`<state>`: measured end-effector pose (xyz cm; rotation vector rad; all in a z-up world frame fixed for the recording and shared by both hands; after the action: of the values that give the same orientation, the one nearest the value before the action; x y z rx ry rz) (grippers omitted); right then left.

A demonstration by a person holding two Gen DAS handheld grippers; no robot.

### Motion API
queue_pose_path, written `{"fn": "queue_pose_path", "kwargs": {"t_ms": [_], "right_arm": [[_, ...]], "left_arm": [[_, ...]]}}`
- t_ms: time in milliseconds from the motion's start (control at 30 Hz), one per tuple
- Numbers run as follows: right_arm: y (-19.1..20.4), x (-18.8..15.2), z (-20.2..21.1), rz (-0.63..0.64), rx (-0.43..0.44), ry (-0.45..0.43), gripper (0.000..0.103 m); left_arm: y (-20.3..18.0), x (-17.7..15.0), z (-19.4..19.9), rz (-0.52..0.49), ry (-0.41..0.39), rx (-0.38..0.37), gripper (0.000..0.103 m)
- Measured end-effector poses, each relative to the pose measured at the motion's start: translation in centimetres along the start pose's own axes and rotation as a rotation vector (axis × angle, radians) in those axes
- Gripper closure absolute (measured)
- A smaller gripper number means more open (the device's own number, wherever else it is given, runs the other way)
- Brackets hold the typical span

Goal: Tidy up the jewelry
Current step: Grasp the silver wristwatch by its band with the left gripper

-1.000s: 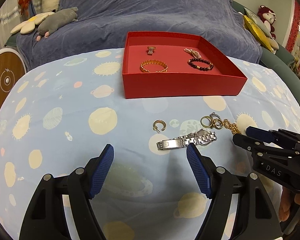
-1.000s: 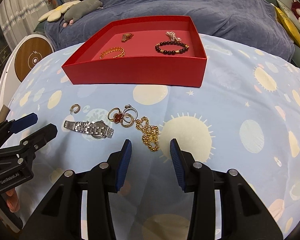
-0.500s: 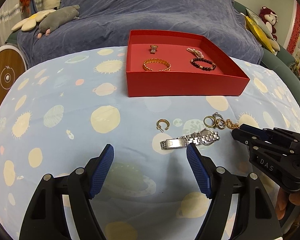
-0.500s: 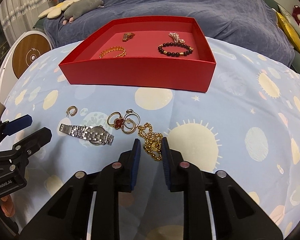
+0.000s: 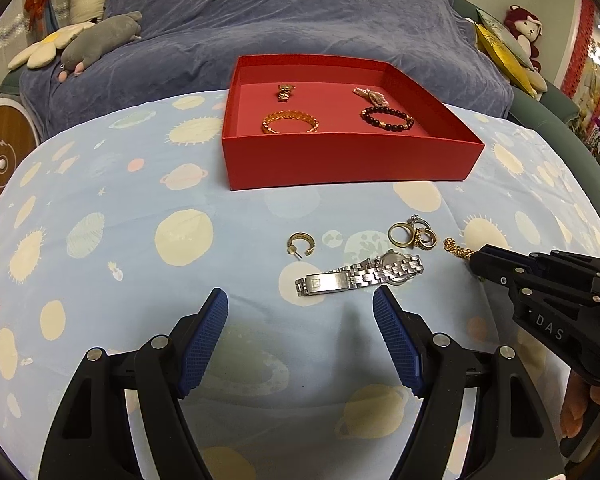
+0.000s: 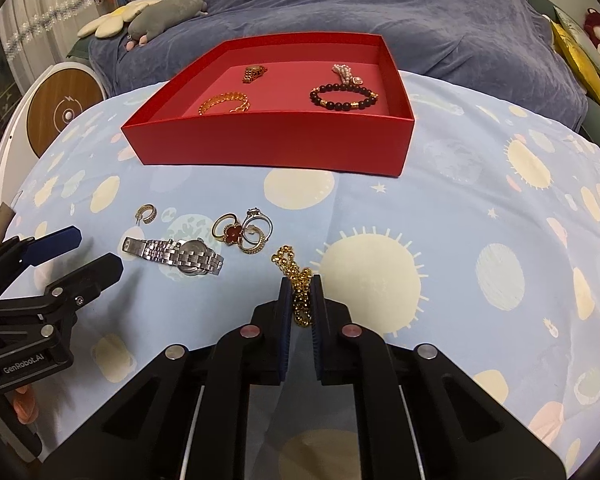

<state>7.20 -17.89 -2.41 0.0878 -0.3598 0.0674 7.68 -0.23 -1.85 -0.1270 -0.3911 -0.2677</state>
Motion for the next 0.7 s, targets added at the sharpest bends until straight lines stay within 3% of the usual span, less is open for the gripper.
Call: {"fn": "queue_pose_path", "kwargs": {"t_ms": [233,400,700], "right_arm": [[-0.9,-0.5,0.7,-0.016,0.014,0.003,0.095],[-1.3,-0.7,0.8,-0.026,0.020,0.007,0.095],[-2.0,-1.2,0.8,-0.042,0.025,0.024,0.095]], "left_arm": [[-1.3,0.8,-1.1,-0.040,-0.011,-0.013,0.031],[-2.1,1.2,-2.3,-0.068,0.010,-0.067,0.031],[-4.7,0.2,-1.9,-0.151,0.019,-0.094,0.036]]}}
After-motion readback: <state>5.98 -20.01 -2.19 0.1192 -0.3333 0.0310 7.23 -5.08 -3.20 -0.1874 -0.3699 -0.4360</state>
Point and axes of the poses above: each gripper's, at about its wrist camera, not at the fingertips, and z roughly against the way its jaws point, y to its left, x to its top, the point moved 2 cm from there along -z, roughly the way its jaws point, and after that the axes turned 14 degrees about y, right-handed, at the moved point
